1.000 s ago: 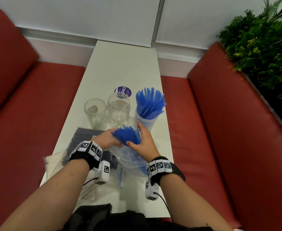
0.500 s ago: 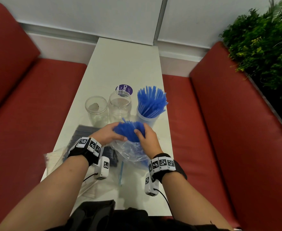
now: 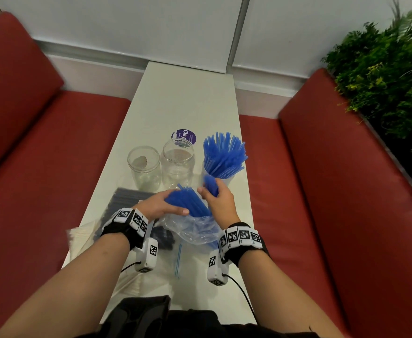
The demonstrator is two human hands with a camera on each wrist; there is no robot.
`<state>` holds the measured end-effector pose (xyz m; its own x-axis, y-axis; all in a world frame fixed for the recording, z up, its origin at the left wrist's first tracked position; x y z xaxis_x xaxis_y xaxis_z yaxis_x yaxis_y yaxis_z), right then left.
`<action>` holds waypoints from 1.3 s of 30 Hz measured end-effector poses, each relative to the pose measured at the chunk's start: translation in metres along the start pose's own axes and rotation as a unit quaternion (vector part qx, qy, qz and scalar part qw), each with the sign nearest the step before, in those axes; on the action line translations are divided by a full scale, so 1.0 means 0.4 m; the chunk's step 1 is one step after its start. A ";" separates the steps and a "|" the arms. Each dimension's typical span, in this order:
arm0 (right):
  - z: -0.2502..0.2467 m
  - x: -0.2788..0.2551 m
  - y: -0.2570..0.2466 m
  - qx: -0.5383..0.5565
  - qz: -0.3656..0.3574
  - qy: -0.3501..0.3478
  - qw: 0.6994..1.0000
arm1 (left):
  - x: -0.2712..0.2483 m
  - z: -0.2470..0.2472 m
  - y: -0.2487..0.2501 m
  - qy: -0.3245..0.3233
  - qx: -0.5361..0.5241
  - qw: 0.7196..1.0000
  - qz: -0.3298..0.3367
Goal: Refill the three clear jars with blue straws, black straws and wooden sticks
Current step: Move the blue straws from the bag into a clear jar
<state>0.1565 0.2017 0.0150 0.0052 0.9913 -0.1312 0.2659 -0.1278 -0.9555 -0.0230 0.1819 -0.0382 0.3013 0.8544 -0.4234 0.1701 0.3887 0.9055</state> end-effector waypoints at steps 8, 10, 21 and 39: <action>0.025 -0.008 0.047 -0.045 0.030 -0.048 0.997 | -0.012 0.014 0.027 -0.016 -0.011 1.000 0.019; 0.032 -0.008 0.043 -0.063 0.027 -0.060 0.996 | -0.013 0.017 0.030 -0.012 -0.009 1.000 0.019; 0.006 0.000 -0.001 0.041 -0.001 -0.035 0.999 | -0.010 0.003 0.022 0.020 0.021 1.000 0.008; -0.098 0.057 -0.267 0.101 -0.080 0.029 0.991 | 0.002 -0.004 0.002 -0.007 -0.006 1.000 -0.003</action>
<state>0.1658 0.2391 0.1244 0.0356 0.9987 0.0355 0.0696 0.0330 -0.9970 -0.0240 0.1834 -0.0377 0.3132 0.8472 -0.4291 0.1600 0.3983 0.9032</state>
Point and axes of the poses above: each hand's wrist, its own x-axis towards the middle knuckle, its own z-axis out of the palm, y = z × x, the point moved 10 cm from there along x, towards the middle knuckle, and after that the axes turned 3 degrees about z, right-handed, at the moved point
